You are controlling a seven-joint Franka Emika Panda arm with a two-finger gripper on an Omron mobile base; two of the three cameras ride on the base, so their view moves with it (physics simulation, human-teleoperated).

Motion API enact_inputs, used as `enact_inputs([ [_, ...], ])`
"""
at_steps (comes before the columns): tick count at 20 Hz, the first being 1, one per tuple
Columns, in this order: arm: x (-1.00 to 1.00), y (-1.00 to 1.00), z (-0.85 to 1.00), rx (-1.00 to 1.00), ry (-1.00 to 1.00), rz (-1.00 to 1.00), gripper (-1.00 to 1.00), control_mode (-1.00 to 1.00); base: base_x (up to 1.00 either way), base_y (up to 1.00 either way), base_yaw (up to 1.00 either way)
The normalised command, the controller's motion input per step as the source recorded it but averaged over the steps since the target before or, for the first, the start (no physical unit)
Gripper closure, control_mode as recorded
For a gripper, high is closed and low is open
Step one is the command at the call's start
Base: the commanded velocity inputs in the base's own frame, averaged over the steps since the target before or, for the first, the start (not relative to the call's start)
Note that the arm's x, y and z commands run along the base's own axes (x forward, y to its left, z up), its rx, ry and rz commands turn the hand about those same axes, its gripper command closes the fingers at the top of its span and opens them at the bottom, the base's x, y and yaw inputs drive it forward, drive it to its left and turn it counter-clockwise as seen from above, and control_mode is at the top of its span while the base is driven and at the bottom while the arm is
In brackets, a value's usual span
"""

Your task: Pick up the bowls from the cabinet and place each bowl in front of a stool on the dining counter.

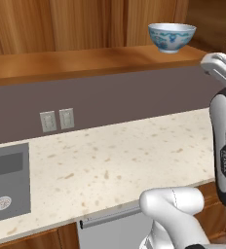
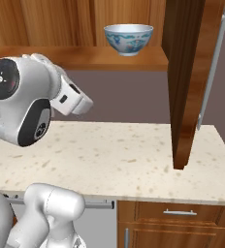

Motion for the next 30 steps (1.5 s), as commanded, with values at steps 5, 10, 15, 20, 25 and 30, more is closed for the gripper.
enact_inputs([
  [5,0.0,0.0,0.65,0.07,-0.14,-0.16,-1.0,-1.0,0.0,0.0,0.0],
  [10,0.0,0.0,0.63,0.02,0.01,-0.04,-1.0,-1.0,0.0,0.0,0.0],
  [15,0.11,0.0,0.1,0.0,0.03,-0.01,-1.0,-1.0,0.0,0.0,0.0],
  [20,0.25,-0.14,-0.06,0.0,0.0,0.0,-1.0,-1.0,0.0,0.0,0.0],
  [25,0.52,-0.14,0.02,0.05,0.09,0.01,-1.0,-1.0,0.0,0.0,0.0],
  [30,0.55,0.0,0.03,0.0,0.1,0.03,-1.0,-1.0,0.0,0.0,0.0],
])
